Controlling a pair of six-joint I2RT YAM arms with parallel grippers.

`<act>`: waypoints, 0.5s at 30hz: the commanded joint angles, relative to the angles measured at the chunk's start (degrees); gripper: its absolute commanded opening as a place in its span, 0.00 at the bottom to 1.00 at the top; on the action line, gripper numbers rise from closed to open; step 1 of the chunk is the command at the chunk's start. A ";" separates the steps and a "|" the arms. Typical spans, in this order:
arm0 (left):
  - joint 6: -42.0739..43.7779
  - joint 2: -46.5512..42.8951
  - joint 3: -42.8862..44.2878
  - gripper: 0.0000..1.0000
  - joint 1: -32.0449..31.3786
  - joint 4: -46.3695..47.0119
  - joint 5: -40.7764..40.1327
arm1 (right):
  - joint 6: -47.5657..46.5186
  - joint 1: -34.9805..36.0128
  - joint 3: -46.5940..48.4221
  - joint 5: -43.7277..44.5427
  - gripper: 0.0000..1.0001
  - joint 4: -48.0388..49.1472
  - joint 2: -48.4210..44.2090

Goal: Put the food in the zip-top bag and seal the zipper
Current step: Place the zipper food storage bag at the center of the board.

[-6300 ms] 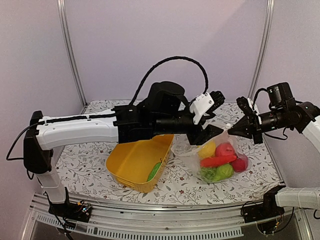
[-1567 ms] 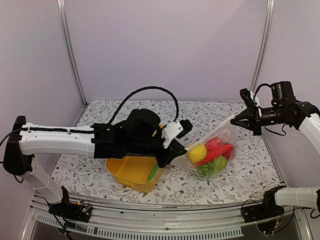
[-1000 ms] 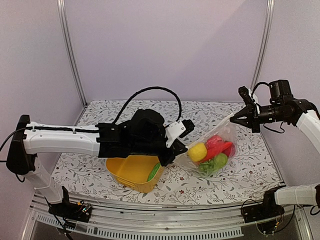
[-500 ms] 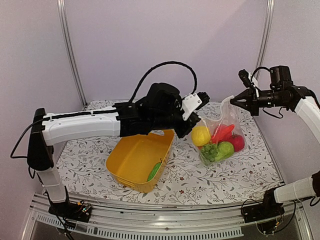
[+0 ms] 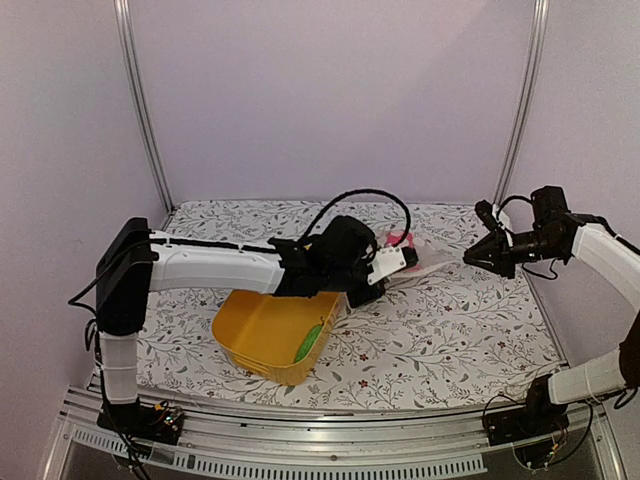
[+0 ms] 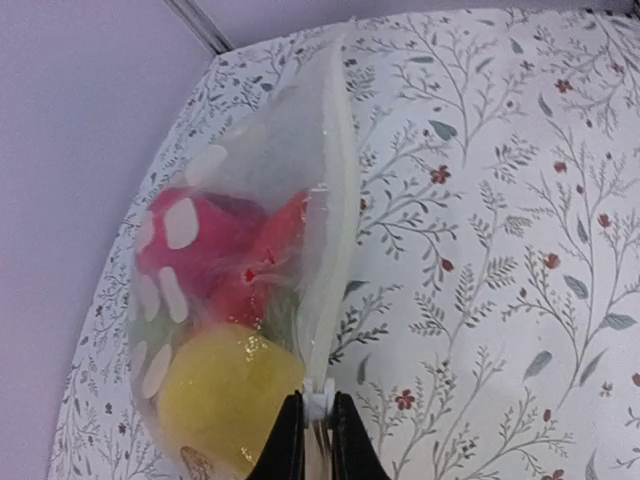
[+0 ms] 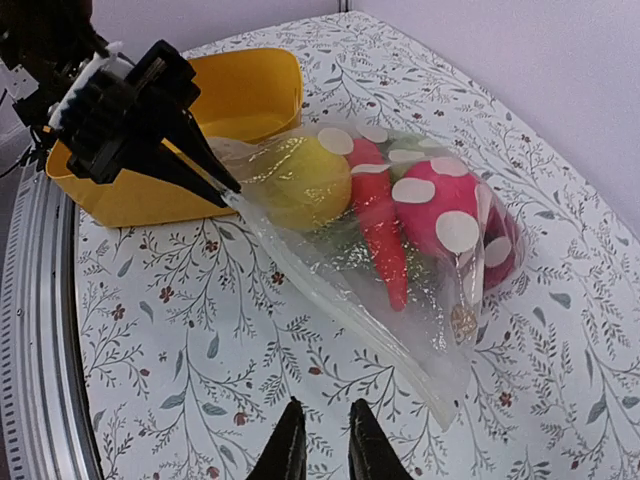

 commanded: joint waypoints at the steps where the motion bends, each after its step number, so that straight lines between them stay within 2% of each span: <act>1: 0.71 -1.49 -7.56 0.06 -8.76 1.57 1.06 | -8.19 0.19 -10.43 0.48 0.18 -4.15 -9.73; 5: -1.88 -0.84 -7.45 0.33 -12.40 -4.71 -2.67 | -9.93 0.17 -13.66 2.70 0.27 -8.38 -17.25; 7: -3.14 -2.46 -8.53 0.41 -13.15 -5.22 -2.79 | -8.93 0.16 -13.43 1.85 0.33 -9.61 -20.75; 11: -5.96 -7.76 -12.25 0.52 -13.01 -0.57 -3.07 | -4.00 0.20 -11.91 -1.38 0.43 -8.55 -24.61; 15: -9.72 -11.88 -10.84 0.62 -12.57 1.14 -9.90 | 6.90 0.17 -8.41 -0.95 0.50 -3.50 -23.85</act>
